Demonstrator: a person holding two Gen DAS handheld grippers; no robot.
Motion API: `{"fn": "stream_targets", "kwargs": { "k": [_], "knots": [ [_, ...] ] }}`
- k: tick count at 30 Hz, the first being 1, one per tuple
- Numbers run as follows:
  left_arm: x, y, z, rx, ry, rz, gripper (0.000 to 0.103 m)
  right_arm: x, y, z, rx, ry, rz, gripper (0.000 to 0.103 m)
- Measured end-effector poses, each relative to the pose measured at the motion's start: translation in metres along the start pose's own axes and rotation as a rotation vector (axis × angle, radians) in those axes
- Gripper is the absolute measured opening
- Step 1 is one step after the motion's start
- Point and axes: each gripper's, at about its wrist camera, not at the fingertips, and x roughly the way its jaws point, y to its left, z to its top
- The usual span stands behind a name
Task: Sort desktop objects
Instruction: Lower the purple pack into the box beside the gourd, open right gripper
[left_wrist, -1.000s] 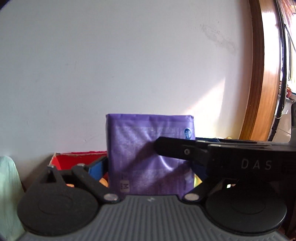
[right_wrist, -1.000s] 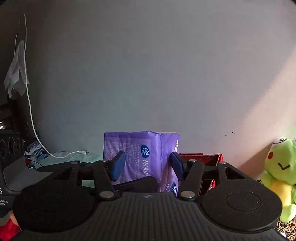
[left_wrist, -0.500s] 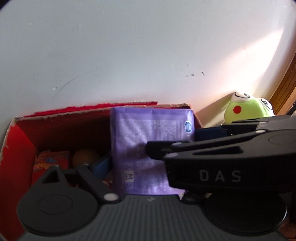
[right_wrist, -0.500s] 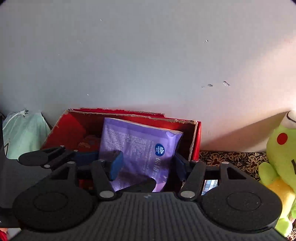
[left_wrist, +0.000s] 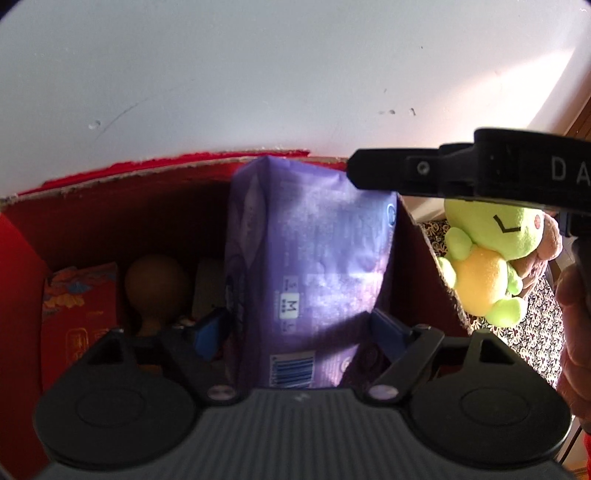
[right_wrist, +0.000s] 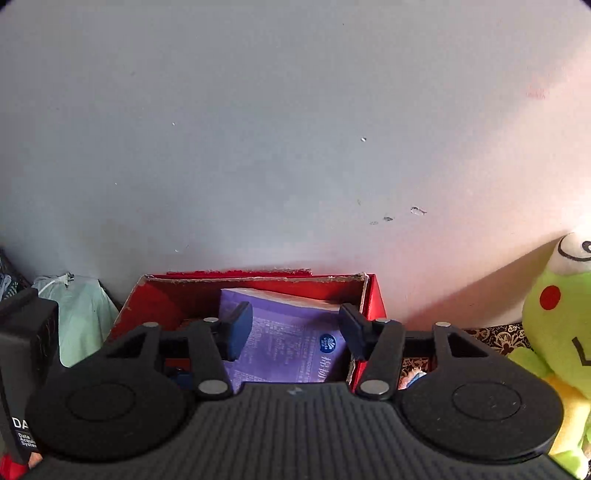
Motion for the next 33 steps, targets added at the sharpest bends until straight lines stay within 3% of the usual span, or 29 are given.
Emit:
{"fn": "stream_targets", "kwargs": {
  "k": [3, 5, 6, 8, 9, 10, 12, 14, 17, 21, 26, 31, 33],
  "knots": [
    [0.008, -0.011, 0.0, 0.04, 0.015, 0.035, 0.089, 0.007, 0.005, 0.0, 0.002, 0.043, 0.009, 0.043],
    [0.01, -0.009, 0.003, -0.011, 0.067, -0.017, 0.089, 0.013, 0.008, 0.0, -0.004, 0.058, 0.003, 0.043],
    [0.012, -0.008, 0.002, -0.038, 0.112, -0.095, 0.089, 0.021, 0.007, -0.001, 0.009, 0.088, 0.016, 0.043],
    [0.013, -0.018, -0.002, 0.038, 0.101, -0.06, 0.084, 0.035, 0.004, -0.002, 0.033, 0.136, 0.009, 0.037],
    [0.014, -0.021, -0.003, 0.065, 0.104, -0.038, 0.075, 0.042, 0.003, -0.002, 0.036, 0.147, -0.014, 0.035],
    [0.016, -0.024, -0.004, 0.091, 0.107, -0.016, 0.074, 0.045, 0.005, -0.001, 0.023, 0.154, -0.051, 0.026],
    [0.013, -0.019, -0.003, 0.085, 0.103, -0.022, 0.074, 0.048, 0.01, 0.002, -0.005, 0.186, -0.083, 0.026],
    [0.006, -0.012, -0.002, 0.063, 0.09, -0.015, 0.074, 0.05, 0.014, 0.004, -0.032, 0.239, -0.065, 0.039],
    [-0.01, 0.002, -0.003, 0.031, 0.053, -0.006, 0.078, 0.049, 0.019, 0.005, -0.014, 0.257, -0.073, 0.042],
    [-0.035, 0.021, -0.014, 0.004, -0.006, 0.002, 0.081, 0.057, 0.029, 0.007, 0.036, 0.248, 0.037, 0.041],
    [-0.057, 0.032, -0.024, -0.013, -0.058, 0.028, 0.081, 0.091, 0.043, -0.005, -0.023, 0.326, -0.014, 0.039],
    [-0.072, 0.03, -0.027, -0.017, -0.095, 0.053, 0.081, 0.106, 0.054, -0.003, -0.117, 0.34, -0.139, 0.036],
    [-0.07, 0.034, -0.029, -0.025, -0.108, 0.064, 0.082, 0.096, 0.052, 0.003, -0.069, 0.323, -0.07, 0.037]
  ]
}}
